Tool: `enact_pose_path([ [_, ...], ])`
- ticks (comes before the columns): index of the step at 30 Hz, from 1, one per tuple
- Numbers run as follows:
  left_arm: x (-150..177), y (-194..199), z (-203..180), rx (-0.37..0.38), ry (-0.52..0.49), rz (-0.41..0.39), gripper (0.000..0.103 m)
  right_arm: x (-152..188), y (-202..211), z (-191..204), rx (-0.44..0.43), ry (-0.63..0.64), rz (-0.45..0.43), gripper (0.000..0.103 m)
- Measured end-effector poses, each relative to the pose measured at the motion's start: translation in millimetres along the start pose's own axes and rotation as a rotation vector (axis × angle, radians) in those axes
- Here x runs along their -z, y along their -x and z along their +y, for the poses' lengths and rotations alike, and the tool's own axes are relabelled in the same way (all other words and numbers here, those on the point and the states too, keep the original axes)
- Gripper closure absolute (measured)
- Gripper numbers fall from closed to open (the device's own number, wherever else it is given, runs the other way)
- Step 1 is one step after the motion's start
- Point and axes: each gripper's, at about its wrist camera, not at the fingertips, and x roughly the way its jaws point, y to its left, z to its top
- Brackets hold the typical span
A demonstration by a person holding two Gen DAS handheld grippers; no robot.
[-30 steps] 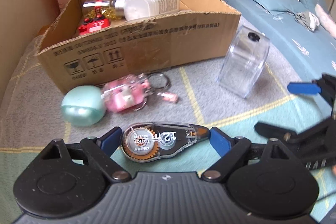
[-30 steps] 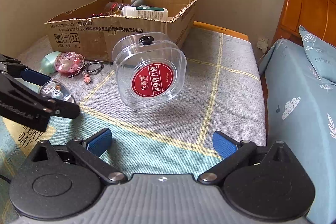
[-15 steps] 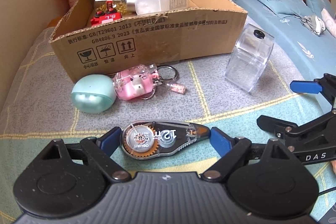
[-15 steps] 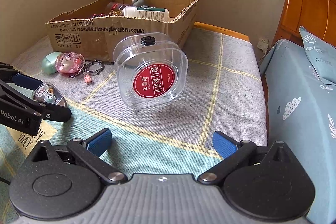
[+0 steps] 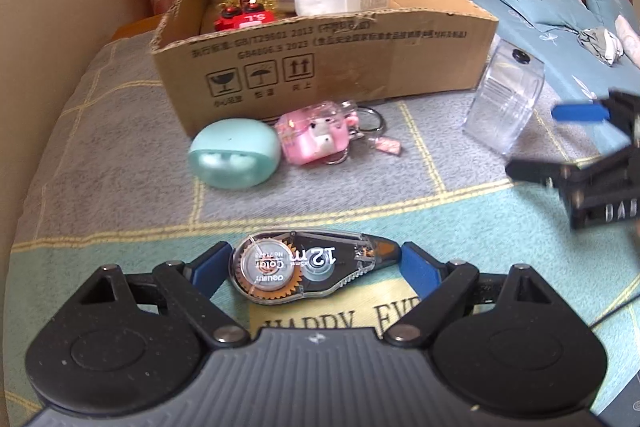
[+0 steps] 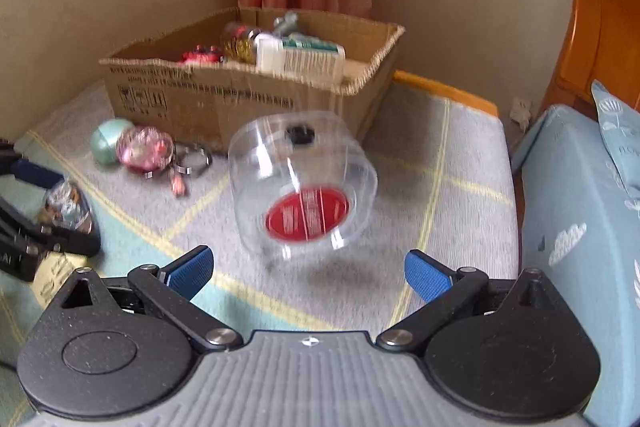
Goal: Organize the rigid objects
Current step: 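Close the right tool on the clear red-label container and lift it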
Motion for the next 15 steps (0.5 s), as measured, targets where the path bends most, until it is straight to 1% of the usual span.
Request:
enact_pose_path([
  [3,0.7,0.7,1.4,0.002,-0.003,-0.003,0.014,-14.4,-4.3,2.6,0.011,0.041,-0.035,0.000],
  [6,0.2,0.6,0.9,0.004,-0.009,-0.004,0.014,-23.3,-9.9,5.7,0.015,0.082,-0.044,0.001],
  [8,0.2,0.6,1.9,0.008,-0.011,-0.003,0.014,-25.8,-13.4,6.8,0.011,0.095,-0.037,0.008],
  [9,0.2,0.5,2.1,0.010,-0.013,-0.004,0.014,-25.8,-14.7,7.4,0.010,0.101,-0.029,0.013],
  [12,0.0,0.4,1.6,0.009,-0.026,-0.005,0.014,-26.3,-14.4,9.7,0.007,0.105,-0.026,0.021],
  [15,0.0,0.5,1.0,0.011,-0.041,-0.005,0.014,-26.3,-13.0,12.4,0.021,0.105,-0.013,0.021],
])
